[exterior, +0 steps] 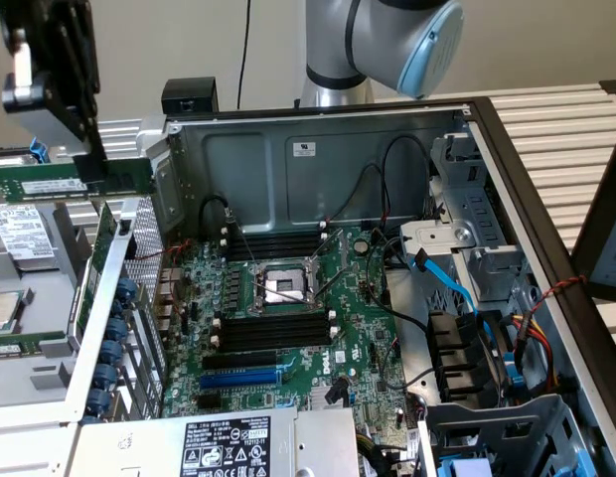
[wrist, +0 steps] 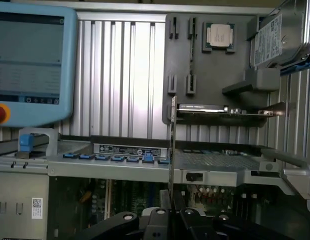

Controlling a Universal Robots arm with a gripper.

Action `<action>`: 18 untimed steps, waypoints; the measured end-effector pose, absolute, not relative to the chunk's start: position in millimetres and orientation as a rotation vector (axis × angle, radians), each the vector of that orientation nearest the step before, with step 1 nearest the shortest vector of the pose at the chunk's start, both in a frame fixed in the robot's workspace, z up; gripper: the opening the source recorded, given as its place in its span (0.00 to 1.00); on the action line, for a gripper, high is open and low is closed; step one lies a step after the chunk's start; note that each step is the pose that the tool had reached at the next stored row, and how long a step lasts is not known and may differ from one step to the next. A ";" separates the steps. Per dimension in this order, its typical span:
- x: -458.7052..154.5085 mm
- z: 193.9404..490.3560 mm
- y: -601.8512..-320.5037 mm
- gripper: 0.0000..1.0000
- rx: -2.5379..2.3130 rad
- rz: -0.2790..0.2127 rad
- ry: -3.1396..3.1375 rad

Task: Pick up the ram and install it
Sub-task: 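Pick up the ram and move it above insertion slot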

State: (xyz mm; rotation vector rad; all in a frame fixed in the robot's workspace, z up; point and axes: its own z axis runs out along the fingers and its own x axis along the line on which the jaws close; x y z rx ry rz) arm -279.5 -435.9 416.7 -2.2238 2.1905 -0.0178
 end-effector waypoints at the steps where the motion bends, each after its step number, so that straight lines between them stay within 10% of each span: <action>1: -275.1 416.7 -435.9 0.13 -2.224 -0.018 2.191; 18: -197.7 416.7 -435.9 0.13 -2.227 -0.018 2.187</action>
